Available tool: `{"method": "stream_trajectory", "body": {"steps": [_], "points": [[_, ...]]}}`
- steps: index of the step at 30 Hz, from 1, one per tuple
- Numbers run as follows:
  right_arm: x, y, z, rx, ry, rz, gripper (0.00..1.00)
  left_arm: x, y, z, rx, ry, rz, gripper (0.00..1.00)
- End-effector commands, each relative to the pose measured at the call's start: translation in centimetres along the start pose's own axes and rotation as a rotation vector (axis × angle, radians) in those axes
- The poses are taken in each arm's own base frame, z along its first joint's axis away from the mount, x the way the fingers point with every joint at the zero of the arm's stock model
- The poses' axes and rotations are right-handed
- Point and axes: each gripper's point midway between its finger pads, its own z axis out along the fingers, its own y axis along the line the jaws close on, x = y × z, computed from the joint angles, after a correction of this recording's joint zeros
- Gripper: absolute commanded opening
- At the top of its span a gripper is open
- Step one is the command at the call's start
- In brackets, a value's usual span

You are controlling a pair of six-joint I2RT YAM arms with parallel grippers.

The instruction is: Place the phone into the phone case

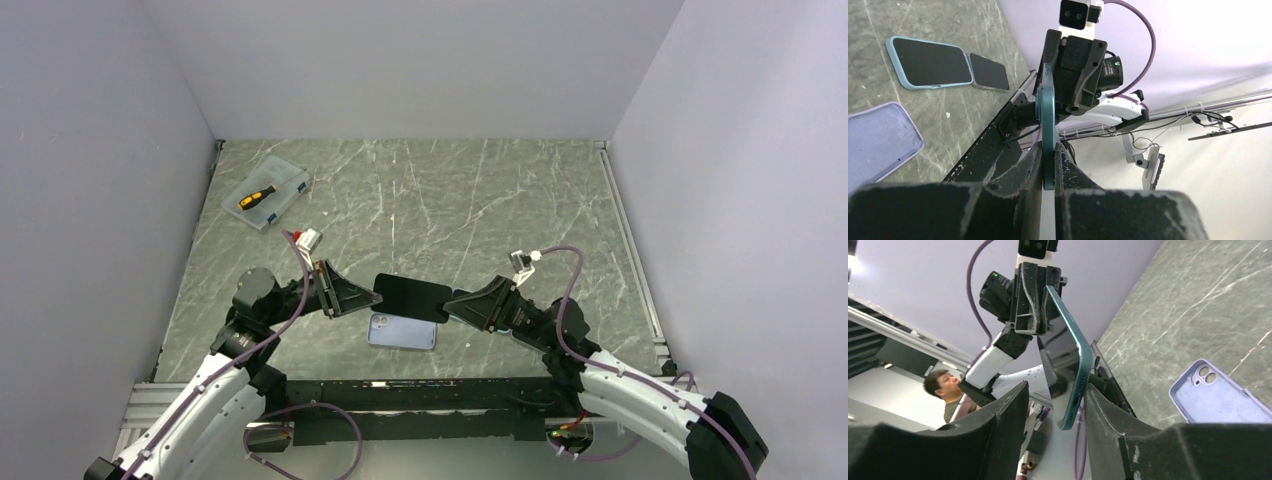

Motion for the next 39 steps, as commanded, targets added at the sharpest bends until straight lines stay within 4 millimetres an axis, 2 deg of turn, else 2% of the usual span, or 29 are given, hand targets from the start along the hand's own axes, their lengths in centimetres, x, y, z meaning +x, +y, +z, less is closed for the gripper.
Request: {"method": "stream_trajectory", "body": {"steps": [1, 11, 23, 25, 27, 30, 31, 33, 36, 39], "points": [[-0.4, 2.4, -0.1, -0.108, -0.006, 0.007, 0.44, -0.1, -2.7, -0.2, 0.124, 0.002, 0.05, 0.0], [-0.5, 3.2, 0.2, -0.121, 0.006, 0.01, 0.27, -0.1, -3.1, -0.2, 0.126, 0.014, 0.079, 0.0], [-0.3, 3.1, 0.7, -0.126, 0.03, 0.026, 0.21, 0.1, -2.8, 0.2, 0.125, 0.034, 0.086, 0.0], [-0.3, 3.2, 0.8, -0.131, 0.035, 0.025, 0.13, 0.2, -2.8, 0.3, 0.124, 0.035, 0.089, 0.0], [-0.2, 3.1, 0.8, -0.132, 0.038, 0.03, 0.0, 0.2, -2.8, 0.3, 0.123, 0.035, 0.091, 0.0], [-0.1, 3.4, 0.8, -0.145, 0.042, 0.028, 0.0, 0.3, -2.0, 0.3, 0.089, 0.04, 0.09, 0.0], [-0.2, 3.4, 0.8, -0.146, 0.039, 0.027, 0.0, 0.3, -1.7, 0.3, 0.069, 0.043, 0.09, 0.03], [-0.3, 3.4, 0.7, -0.141, 0.035, 0.023, 0.0, 0.2, -1.0, 0.3, 0.023, 0.041, 0.095, 0.17], [-0.6, 3.2, 0.7, -0.109, 0.02, 0.019, 0.0, 0.2, -0.6, 0.3, -0.007, 0.045, 0.107, 0.48], [-1.2, 3.5, 0.7, -0.085, 0.001, -0.011, 0.0, 0.0, 0.1, 0.2, -0.062, 0.047, 0.129, 0.63]]}}
